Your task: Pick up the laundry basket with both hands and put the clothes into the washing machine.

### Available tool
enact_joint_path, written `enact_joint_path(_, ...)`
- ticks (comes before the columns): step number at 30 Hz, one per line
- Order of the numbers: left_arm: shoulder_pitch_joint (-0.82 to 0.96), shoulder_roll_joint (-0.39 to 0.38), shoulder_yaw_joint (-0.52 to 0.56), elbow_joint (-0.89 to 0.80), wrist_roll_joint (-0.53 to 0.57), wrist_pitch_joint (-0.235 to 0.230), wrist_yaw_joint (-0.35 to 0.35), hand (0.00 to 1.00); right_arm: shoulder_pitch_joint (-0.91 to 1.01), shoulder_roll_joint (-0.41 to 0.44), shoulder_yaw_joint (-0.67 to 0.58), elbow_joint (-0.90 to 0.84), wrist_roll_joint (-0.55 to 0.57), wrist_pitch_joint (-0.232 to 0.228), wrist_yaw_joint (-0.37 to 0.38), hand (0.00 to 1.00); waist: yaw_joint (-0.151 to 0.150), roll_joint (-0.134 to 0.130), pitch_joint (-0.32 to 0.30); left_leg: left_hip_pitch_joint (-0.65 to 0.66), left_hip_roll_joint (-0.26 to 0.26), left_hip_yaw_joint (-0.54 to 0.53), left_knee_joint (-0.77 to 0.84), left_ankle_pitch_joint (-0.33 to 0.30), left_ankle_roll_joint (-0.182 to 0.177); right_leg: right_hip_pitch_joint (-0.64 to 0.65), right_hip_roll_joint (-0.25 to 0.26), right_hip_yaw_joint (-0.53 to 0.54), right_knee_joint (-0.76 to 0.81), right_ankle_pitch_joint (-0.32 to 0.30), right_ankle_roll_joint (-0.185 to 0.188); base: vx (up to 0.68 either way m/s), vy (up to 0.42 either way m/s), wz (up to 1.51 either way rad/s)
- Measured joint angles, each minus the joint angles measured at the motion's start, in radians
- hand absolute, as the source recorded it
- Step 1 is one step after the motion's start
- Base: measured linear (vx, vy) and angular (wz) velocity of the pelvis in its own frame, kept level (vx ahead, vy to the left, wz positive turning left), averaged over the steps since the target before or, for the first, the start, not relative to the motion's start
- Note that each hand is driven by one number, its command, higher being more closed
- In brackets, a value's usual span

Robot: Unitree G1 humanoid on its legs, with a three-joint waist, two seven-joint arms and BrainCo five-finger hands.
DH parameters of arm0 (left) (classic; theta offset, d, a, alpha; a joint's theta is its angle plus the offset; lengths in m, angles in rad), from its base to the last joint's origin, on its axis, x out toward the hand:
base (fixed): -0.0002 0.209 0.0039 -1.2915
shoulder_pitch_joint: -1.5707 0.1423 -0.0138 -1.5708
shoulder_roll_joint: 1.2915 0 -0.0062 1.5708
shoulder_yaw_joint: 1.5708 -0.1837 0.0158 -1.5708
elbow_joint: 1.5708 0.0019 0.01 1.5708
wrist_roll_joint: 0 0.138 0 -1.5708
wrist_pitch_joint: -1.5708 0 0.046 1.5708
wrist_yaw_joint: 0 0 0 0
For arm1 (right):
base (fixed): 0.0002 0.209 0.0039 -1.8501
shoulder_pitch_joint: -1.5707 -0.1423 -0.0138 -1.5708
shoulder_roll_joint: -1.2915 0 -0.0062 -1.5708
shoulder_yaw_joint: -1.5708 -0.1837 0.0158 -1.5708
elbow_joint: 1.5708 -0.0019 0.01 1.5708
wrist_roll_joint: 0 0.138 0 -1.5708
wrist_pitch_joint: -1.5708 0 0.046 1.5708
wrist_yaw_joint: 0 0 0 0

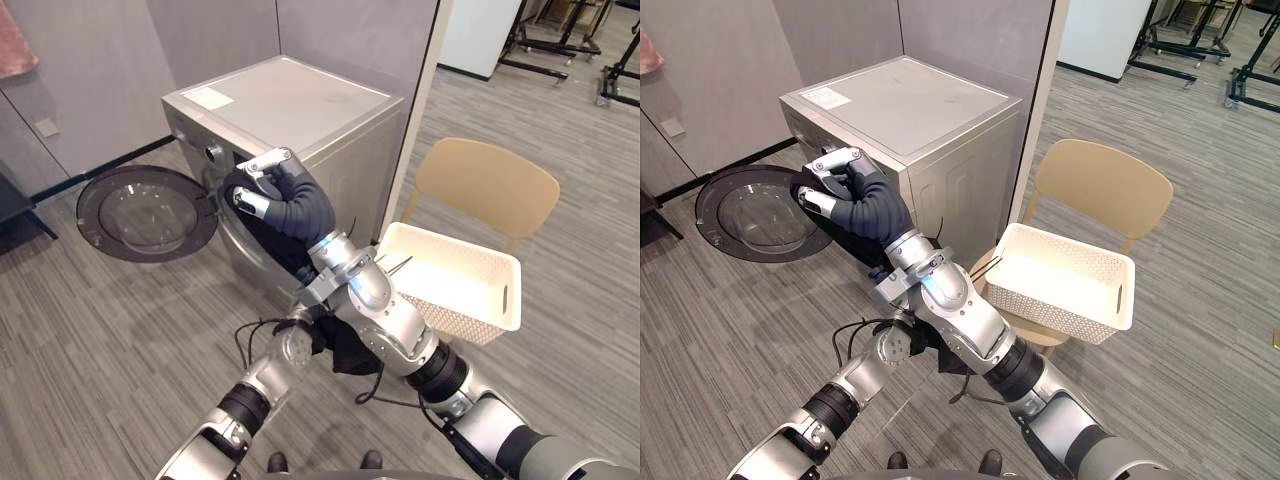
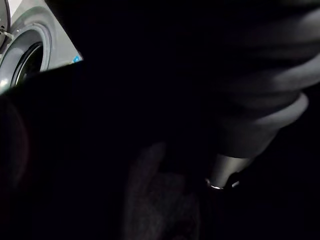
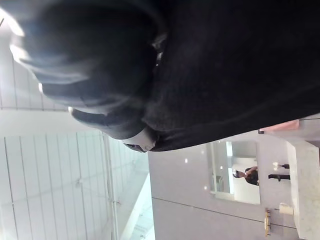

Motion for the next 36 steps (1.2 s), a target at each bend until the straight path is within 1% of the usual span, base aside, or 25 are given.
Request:
enact_joint_path(2, 0.046, 0.000, 0.046, -0.013, -0.027, 0.002, 0.000, 1.00, 0.078, -0.002, -0.025, -0.018, -0.002, 0.000, 0.004, 0.00, -0.010, 0.000, 0.000, 0.000, 0.001, 0.001, 0.000, -0.001, -0.002, 0.000, 0.001, 0.001, 0.000, 0.000, 0.000, 0.01, 0.022, -0.03)
enact_joint_path(3, 0.085, -0.001, 0.098, -0.035, -0.054, 0.004, 0.001, 1.00, 0.142, -0.012, -0.063, -0.034, -0.014, 0.000, 0.019, 0.00, -0.013, 0.000, 0.000, 0.004, 0.000, 0.009, -0.002, -0.002, -0.002, 0.000, 0.001, 0.007, -0.002, 0.000, 0.000, 0.03, 0.055, -0.09)
enact_joint_path(5, 0.120, -0.003, 0.155, -0.068, -0.079, 0.004, 0.002, 1.00, 0.204, -0.031, -0.116, -0.041, -0.050, 0.000, 0.024, 0.00, -0.014, 0.000, 0.000, 0.006, 0.000, 0.012, -0.003, -0.002, -0.002, 0.000, 0.001, 0.010, -0.003, -0.001, 0.001, 0.02, 0.052, -0.06)
enact_joint_path(7, 0.177, -0.008, 0.258, -0.151, -0.116, 0.002, 0.006, 1.00, 0.313, -0.072, -0.217, -0.069, -0.147, 0.003, 0.030, 0.00, -0.013, 0.000, 0.000, 0.007, -0.002, 0.012, -0.005, -0.002, -0.002, 0.001, 0.001, 0.010, -0.003, -0.001, 0.001, 0.02, 0.047, 0.00)
enact_joint_path(8, 0.190, -0.008, 0.280, -0.167, -0.123, 0.001, 0.007, 1.00, 0.336, -0.084, -0.242, -0.075, -0.185, 0.005, 0.030, 0.00, -0.014, 0.000, 0.000, 0.007, -0.002, 0.012, -0.005, -0.002, -0.002, 0.001, 0.001, 0.010, -0.003, -0.001, 0.001, 0.02, 0.045, 0.00)
enact_joint_path(10, 0.230, -0.008, 0.356, -0.205, -0.158, -0.003, 0.007, 1.00, 0.412, -0.129, -0.341, -0.078, -0.319, 0.011, 0.030, 0.00, -0.013, 0.000, 0.000, 0.008, -0.002, 0.012, -0.005, -0.002, -0.002, 0.002, 0.002, 0.010, -0.004, -0.001, 0.002, 0.02, 0.047, 0.00)
enact_joint_path(14, 0.314, -0.014, 0.453, -0.226, -0.199, -0.012, 0.002, 1.00, 0.525, -0.182, -0.486, -0.077, -0.521, 0.012, 0.018, 0.00, -0.014, 0.001, 0.001, 0.008, -0.002, 0.014, -0.005, -0.002, -0.002, 0.003, 0.004, 0.013, -0.009, -0.005, 0.007, 0.01, 0.039, -0.01)
enact_joint_path(15, 0.327, -0.014, 0.465, -0.227, -0.203, -0.013, 0.001, 1.00, 0.540, -0.190, -0.505, -0.077, -0.546, 0.012, 0.018, 0.00, -0.014, 0.001, 0.001, 0.008, -0.002, 0.015, -0.005, -0.003, -0.002, 0.003, 0.004, 0.013, -0.011, -0.005, 0.007, 0.01, 0.040, -0.02)
enact_joint_path(17, 0.375, -0.012, 0.501, -0.227, -0.205, -0.013, -0.003, 1.00, 0.601, -0.228, -0.553, -0.042, -0.656, 0.014, 0.017, 0.00, -0.014, 0.001, 0.001, 0.005, -0.001, 0.014, -0.004, -0.006, 0.002, 0.004, 0.004, 0.019, -0.017, -0.004, 0.007, 0.01, 0.038, 0.00)
enact_joint_path(18, 0.385, -0.010, 0.506, -0.223, -0.205, -0.013, -0.005, 1.00, 0.617, -0.239, -0.559, -0.026, -0.680, 0.014, 0.018, 0.00, -0.014, 0.002, 0.001, 0.004, -0.001, 0.013, -0.002, -0.008, 0.001, 0.004, 0.004, 0.019, -0.017, -0.004, 0.007, 0.01, 0.035, 0.02)
enact_joint_path(20, 0.423, 0.011, 0.516, -0.180, -0.205, -0.013, -0.028, 1.00, 0.659, -0.269, -0.565, 0.079, -0.777, 0.021, 0.021, 0.00, -0.015, 0.003, 0.002, -0.001, -0.001, 0.008, 0.000, -0.011, 0.002, 0.004, 0.005, 0.014, -0.024, -0.004, 0.007, 0.02, 0.032, 0.03)
enact_joint_path(23, 0.435, 0.028, 0.521, -0.096, -0.203, -0.013, -0.048, 1.00, 0.674, -0.277, -0.567, 0.247, -0.842, 0.037, 0.023, 0.00, -0.014, 0.008, 0.004, -0.005, -0.002, 0.001, -0.001, -0.010, 0.001, 0.004, 0.005, 0.005, -0.025, -0.004, 0.007, 0.03, 0.037, 0.09)
enact_joint_path(24, 0.433, 0.028, 0.533, -0.041, -0.203, -0.013, -0.061, 1.00, 0.674, -0.279, -0.567, 0.341, -0.871, 0.045, 0.028, 0.00, -0.015, 0.014, 0.007, -0.011, -0.004, -0.010, -0.001, -0.008, -0.002, 0.004, 0.003, -0.005, -0.025, -0.005, 0.009, 0.01, 0.043, 0.24)
enact_joint_path(25, 0.434, 0.027, 0.542, 0.010, -0.203, -0.013, -0.069, 1.00, 0.673, -0.281, -0.566, 0.425, -0.890, 0.055, 0.036, 0.00, -0.015, 0.021, 0.013, -0.026, -0.007, -0.021, -0.001, -0.008, -0.002, 0.004, 0.000, -0.018, -0.024, -0.008, 0.013, 0.00, 0.036, 0.29)
enact_joint_path(26, 0.434, 0.027, 0.546, 0.036, -0.203, -0.013, -0.070, 1.00, 0.672, -0.282, -0.566, 0.466, -0.898, 0.057, 0.038, 0.00, -0.015, 0.025, 0.016, -0.031, -0.008, -0.029, -0.001, -0.007, -0.002, 0.003, -0.002, -0.026, -0.023, -0.010, 0.015, 0.00, 0.052, 0.38)
enact_joint_path(27, 0.434, 0.027, 0.553, 0.085, -0.204, -0.013, -0.071, 1.00, 0.668, -0.283, -0.565, 0.549, -0.908, 0.062, 0.038, 0.00, -0.013, 0.033, 0.022, -0.043, -0.011, -0.048, 0.001, -0.006, -0.002, 0.001, -0.007, -0.046, -0.022, -0.013, 0.018, 0.02, 0.049, 0.50)
enact_joint_path(28, 0.434, 0.026, 0.563, 0.129, -0.206, -0.012, -0.075, 1.00, 0.659, -0.283, -0.564, 0.620, -0.925, 0.072, 0.037, 0.00, -0.013, 0.041, 0.036, -0.057, -0.016, -0.072, 0.004, -0.003, -0.001, 0.000, -0.012, -0.070, -0.018, -0.018, 0.019, 0.02, 0.057, 0.56)
enact_joint_path(29, 0.434, 0.026, 0.567, 0.146, -0.208, -0.012, -0.078, 1.00, 0.653, -0.283, -0.563, 0.649, -0.930, 0.079, 0.037, 0.00, -0.012, 0.045, 0.044, -0.065, -0.019, -0.083, 0.006, -0.001, 0.002, -0.001, -0.016, -0.086, -0.015, -0.023, 0.020, 0.02, 0.039, 0.73)
enact_joint_path(31, 0.437, 0.024, 0.574, 0.190, -0.216, -0.011, -0.085, 1.00, 0.646, -0.279, -0.562, 0.737, -0.943, 0.093, 0.031, 0.00, -0.009, 0.057, 0.064, -0.116, -0.027, -0.135, 0.027, 0.008, 0.008, -0.023, -0.038, -0.160, 0.031, -0.057, 0.028, 0.01, 0.036, 1.07)
enact_joint_path(32, 0.433, 0.024, 0.574, 0.207, -0.216, -0.009, -0.087, 1.00, 0.643, -0.266, -0.567, 0.795, -0.943, 0.102, 0.020, 0.00, -0.008, 0.056, 0.078, -0.149, -0.045, -0.118, 0.042, 0.030, 0.040, -0.029, -0.070, -0.238, 0.073, -0.087, 0.036, 0.01, 0.077, 1.38)
enact_joint_path(33, 0.432, 0.023, 0.572, 0.212, -0.216, -0.008, -0.088, 1.00, 0.648, -0.259, -0.574, 0.811, -0.943, 0.105, 0.017, 0.00, -0.017, 0.054, 0.081, -0.163, -0.059, -0.062, 0.047, 0.042, 0.083, -0.029, -0.091, -0.270, 0.094, -0.097, 0.035, 0.06, 0.160, 1.63)
enact_joint_path(34, 0.422, 0.017, 0.570, 0.218, -0.216, -0.009, -0.088, 1.00, 0.655, -0.253, -0.584, 0.837, -0.943, 0.109, 0.016, 0.00, -0.020, 0.050, 0.086, -0.168, -0.063, 0.064, 0.071, 0.020, 0.158, -0.031, -0.122, -0.316, 0.133, -0.119, 0.041, 0.09, 0.209, 1.62)
enact_joint_path(35, 0.412, 0.016, 0.572, 0.224, -0.217, -0.006, -0.087, 1.00, 0.654, -0.240, -0.588, 0.870, -0.942, 0.125, 0.015, 0.00, -0.016, 0.043, 0.094, -0.180, -0.057, 0.222, 0.113, 0.011, 0.169, -0.030, -0.163, -0.373, 0.200, -0.156, 0.055, 0.10, 0.252, 1.62)
enact_joint_path(36, 0.415, 0.016, 0.573, 0.227, -0.221, -0.003, -0.086, 1.00, 0.645, -0.230, -0.590, 0.885, -0.939, 0.131, 0.012, 0.00, -0.014, 0.038, 0.097, -0.190, -0.063, 0.305, 0.137, 0.011, 0.168, -0.024, -0.190, -0.405, 0.235, -0.179, 0.069, 0.05, 0.189, 1.20)
